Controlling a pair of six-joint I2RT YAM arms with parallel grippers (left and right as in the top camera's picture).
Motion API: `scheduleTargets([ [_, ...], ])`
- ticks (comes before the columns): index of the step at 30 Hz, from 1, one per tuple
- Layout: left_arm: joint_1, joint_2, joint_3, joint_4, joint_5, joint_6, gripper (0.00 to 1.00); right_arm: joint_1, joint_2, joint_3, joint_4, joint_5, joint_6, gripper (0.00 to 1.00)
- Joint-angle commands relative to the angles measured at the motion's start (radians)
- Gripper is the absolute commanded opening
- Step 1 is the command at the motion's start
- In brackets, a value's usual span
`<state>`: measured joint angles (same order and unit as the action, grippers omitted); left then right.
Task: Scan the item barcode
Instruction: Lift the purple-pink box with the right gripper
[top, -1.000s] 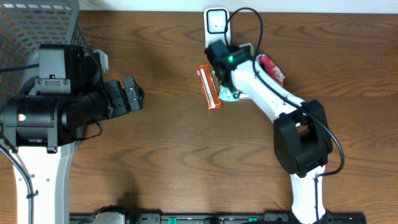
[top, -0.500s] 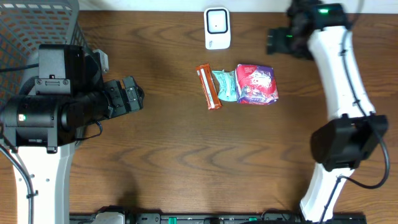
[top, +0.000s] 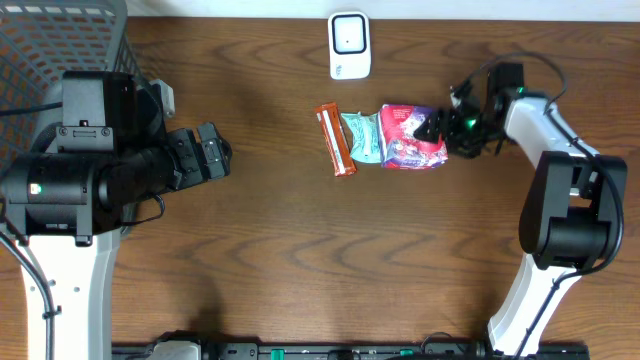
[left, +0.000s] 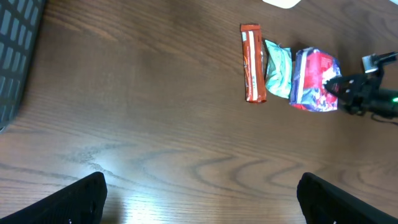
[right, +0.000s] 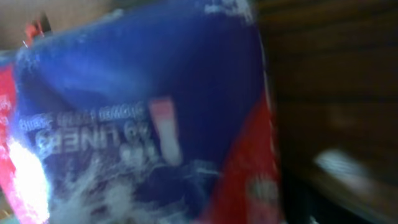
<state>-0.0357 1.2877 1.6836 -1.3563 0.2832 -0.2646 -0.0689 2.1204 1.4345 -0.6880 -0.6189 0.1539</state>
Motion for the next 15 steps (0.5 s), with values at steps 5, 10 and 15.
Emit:
scheduleTargets([
  [5,-0.003,0.001,0.016,0.0,0.004,0.01,0.98,-0.001,-0.008,-0.04,0.051,-0.093,0.063,0.01],
  [10,-0.003,0.001,0.016,0.0,0.004,0.01,0.98,-0.028,-0.096,0.055,0.01,-0.151,0.126,0.01],
  [15,-0.003,0.001,0.016,0.0,0.004,0.01,0.98,-0.037,-0.224,0.121,0.007,-0.149,0.181,0.01],
])
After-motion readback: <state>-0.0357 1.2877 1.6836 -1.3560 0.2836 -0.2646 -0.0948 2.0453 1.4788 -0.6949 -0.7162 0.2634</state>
